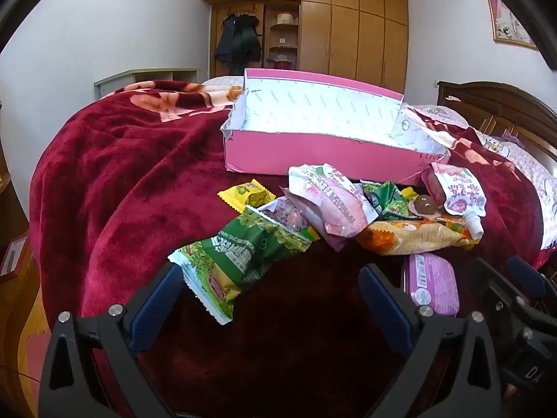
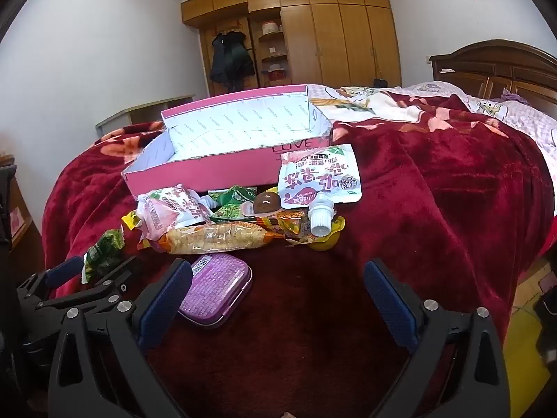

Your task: Organize snacks

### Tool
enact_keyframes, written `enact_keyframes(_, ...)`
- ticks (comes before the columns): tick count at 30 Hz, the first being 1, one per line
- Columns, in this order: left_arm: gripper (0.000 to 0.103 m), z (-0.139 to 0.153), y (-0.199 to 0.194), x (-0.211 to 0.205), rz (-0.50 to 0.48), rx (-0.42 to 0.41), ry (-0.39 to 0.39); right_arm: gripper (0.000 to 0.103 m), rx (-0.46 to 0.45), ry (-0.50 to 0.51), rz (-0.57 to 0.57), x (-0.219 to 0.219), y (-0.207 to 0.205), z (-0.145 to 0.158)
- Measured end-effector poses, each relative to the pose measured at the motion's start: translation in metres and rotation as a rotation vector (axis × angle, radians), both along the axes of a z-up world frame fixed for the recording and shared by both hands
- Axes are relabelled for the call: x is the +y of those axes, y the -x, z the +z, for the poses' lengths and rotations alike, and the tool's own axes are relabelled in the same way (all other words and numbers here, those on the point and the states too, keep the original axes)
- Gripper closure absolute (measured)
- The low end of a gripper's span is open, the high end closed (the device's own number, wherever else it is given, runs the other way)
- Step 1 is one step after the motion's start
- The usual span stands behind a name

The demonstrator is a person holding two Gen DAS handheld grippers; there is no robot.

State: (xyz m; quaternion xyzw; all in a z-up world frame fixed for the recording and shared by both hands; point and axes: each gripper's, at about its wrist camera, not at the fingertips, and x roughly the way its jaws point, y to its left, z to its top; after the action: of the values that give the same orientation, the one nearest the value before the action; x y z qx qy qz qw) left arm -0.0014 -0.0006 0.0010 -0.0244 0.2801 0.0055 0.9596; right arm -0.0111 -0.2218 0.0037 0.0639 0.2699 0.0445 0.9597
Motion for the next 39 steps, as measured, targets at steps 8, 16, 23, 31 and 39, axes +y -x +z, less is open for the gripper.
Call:
enact_keyframes(8, 0.000, -0.002, -0.001, 0.001, -0.001, 0.016, -0.009, 0.002, -0.005, 0.001, 0.003, 0.000, 0.000, 0.000)
enact_keyframes(16, 0.000, -0.003, -0.002, -0.001, 0.001, 0.019, -0.010, 0.002, 0.009, 0.001, 0.001, -0.002, 0.000, -0.001)
enact_keyframes(23, 0.000, -0.002, -0.002, 0.000, 0.002, 0.021, -0.011, 0.002, 0.013, 0.000, 0.001, -0.002, -0.001, -0.002)
enact_keyframes(31, 0.000, -0.003, -0.002, 0.000, 0.002, 0.021, -0.011, 0.002, 0.014, 0.000, 0.000, -0.002, -0.001, -0.003)
enact_keyframes(39, 0.000, -0.004, -0.002, 0.001, 0.004, 0.025, -0.009, 0.002, 0.016, -0.001, 0.001, -0.002, -0.001, -0.003)
